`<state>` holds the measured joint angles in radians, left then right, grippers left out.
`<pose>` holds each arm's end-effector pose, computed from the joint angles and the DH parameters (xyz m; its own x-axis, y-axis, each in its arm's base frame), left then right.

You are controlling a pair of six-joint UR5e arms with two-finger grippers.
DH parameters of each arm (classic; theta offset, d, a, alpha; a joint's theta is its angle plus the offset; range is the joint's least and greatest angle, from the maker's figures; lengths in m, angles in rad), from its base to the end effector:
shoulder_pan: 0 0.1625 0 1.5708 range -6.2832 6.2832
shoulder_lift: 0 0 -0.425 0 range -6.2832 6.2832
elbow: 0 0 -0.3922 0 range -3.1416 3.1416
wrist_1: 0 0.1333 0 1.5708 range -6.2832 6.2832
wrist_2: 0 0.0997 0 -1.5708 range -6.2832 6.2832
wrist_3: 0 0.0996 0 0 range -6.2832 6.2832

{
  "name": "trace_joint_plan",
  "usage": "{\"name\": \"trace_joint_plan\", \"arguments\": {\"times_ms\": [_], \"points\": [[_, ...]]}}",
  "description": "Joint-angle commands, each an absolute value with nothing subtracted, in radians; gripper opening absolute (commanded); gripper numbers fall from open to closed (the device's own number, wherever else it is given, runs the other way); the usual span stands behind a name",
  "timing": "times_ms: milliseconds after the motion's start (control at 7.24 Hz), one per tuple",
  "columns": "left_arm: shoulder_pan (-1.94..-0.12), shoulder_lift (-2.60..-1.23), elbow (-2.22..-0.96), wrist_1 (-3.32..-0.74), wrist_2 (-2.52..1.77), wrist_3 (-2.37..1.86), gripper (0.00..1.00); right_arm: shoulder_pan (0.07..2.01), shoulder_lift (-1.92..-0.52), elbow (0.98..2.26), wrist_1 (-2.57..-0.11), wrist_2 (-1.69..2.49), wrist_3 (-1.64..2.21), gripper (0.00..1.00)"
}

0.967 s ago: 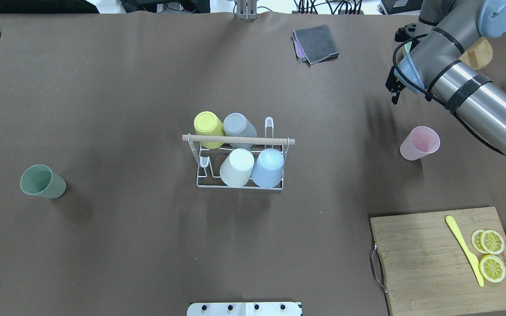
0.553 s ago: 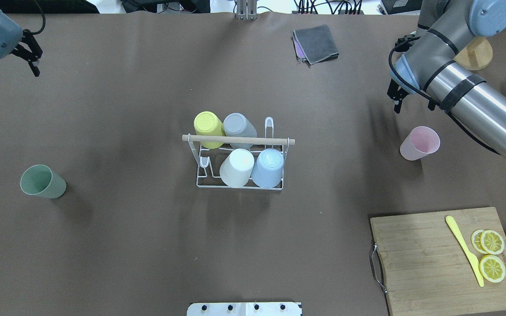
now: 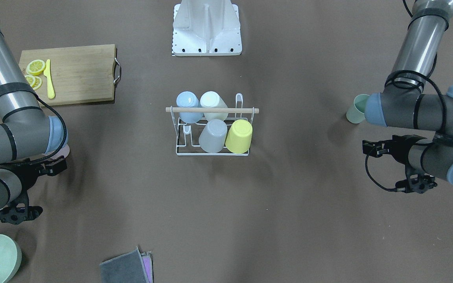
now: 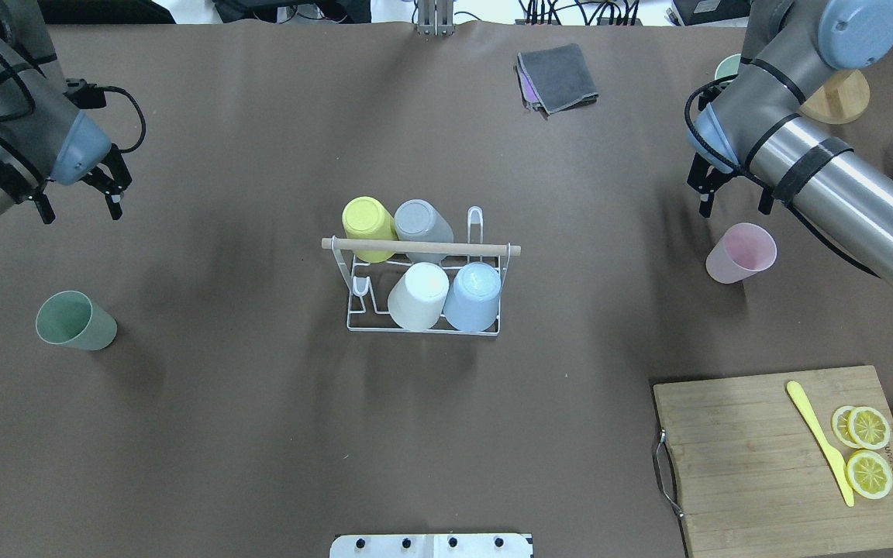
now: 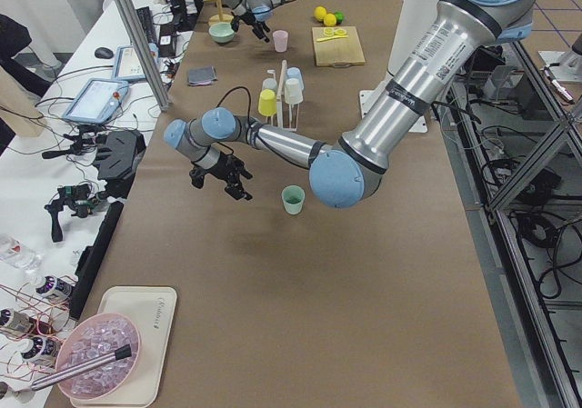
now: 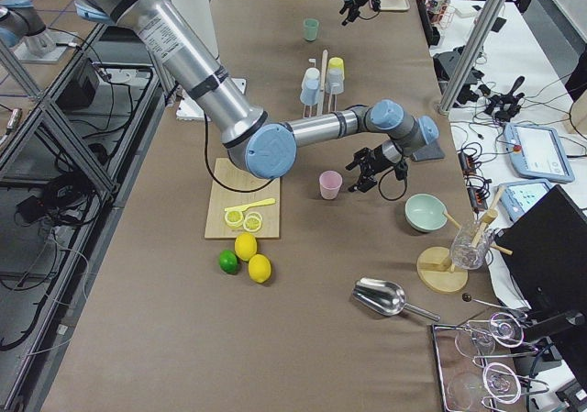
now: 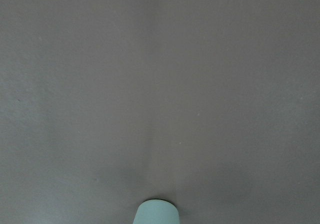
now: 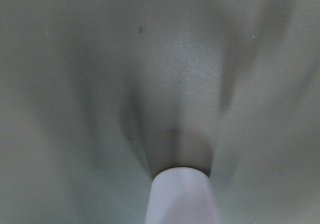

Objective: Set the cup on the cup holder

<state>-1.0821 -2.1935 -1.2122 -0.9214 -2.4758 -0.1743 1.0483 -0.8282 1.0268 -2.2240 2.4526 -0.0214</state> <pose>0.2781 -0.6401 0.4998 0.7492 -0.1133 -0.6526 -0.3098 0.8108 -0.4965 -0.3172 -0.6639 0.4989 0.7103 -0.0402 0.7027 0.4637 0.7779 -0.4242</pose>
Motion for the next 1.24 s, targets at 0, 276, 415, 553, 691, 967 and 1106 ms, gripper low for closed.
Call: {"name": "trace_joint_plan", "arguments": {"times_ms": [0,276,415,553,691,967,1106], "points": [[-1.069,-2.171,-1.213,-0.914,-2.483,-0.161,0.97,1.023,-0.837,1.023,-2.227,2.461,-0.026,0.99],[-1.030,-2.157,-1.215,-0.893,-2.468,-0.120,0.97,1.011,-0.841,1.012,-2.227,2.450,-0.028,0.99],[-1.025,-2.146,-1.219,-0.885,-2.468,-0.108,0.97,1.011,-0.842,1.006,-2.227,2.447,-0.037,0.99],[-1.025,-2.131,-1.238,-0.862,-2.468,-0.085,0.97,1.011,-0.842,0.994,-2.229,2.445,-0.055,0.99],[-1.017,-2.123,-1.259,-0.794,-2.468,-0.024,0.97,1.005,-0.847,0.989,-2.229,2.444,-0.067,0.98],[-1.011,-2.112,-1.279,-0.733,-2.468,0.034,0.97,0.999,-0.850,0.982,-2.227,2.448,-0.069,0.97],[-1.009,-2.111,-1.279,-0.733,-2.468,0.041,0.97,0.988,-0.850,0.980,-2.229,2.448,-0.069,0.95]]}}
